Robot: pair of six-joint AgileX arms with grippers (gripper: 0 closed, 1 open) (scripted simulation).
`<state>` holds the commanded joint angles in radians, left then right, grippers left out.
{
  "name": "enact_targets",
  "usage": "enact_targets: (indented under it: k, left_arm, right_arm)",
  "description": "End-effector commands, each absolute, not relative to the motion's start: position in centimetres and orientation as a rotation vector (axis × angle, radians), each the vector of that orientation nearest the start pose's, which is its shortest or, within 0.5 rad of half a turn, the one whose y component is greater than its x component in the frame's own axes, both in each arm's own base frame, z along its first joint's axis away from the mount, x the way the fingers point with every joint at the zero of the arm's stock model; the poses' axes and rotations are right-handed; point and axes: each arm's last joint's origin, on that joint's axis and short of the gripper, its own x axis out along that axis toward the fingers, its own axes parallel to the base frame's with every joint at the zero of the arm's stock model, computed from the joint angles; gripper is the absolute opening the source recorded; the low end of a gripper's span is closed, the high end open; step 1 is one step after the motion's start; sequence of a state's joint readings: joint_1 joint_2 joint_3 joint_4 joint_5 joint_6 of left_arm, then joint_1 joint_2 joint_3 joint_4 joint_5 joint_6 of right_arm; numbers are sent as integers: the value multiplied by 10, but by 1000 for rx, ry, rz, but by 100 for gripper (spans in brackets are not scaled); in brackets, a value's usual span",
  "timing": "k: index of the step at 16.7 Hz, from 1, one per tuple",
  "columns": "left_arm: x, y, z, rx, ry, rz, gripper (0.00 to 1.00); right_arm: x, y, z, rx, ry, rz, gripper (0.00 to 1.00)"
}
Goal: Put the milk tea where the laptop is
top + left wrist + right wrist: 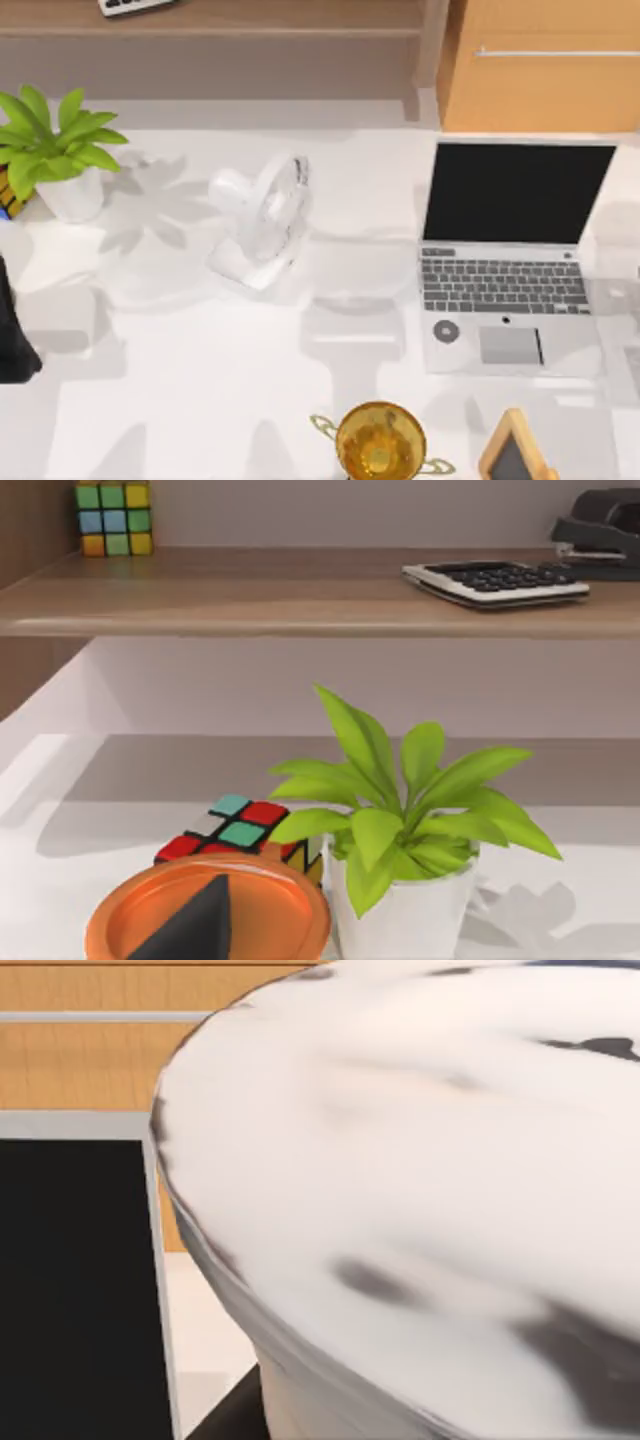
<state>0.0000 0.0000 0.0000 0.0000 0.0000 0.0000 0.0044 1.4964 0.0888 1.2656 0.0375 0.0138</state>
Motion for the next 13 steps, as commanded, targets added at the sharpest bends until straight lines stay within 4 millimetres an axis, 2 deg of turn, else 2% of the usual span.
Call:
enact_targets:
  k: [3,7,13]
  left_arm:
    - [106,-1,160,0,0,0,100]
    - [106,-1,160,0,0,0,100]
    - [106,-1,160,0,0,0,100]
  right_arm:
    - [197,0,106,-4,200,-21,0]
    - [197,0,106,-4,200,-21,0]
    - [197,0,106,-4,200,-21,45]
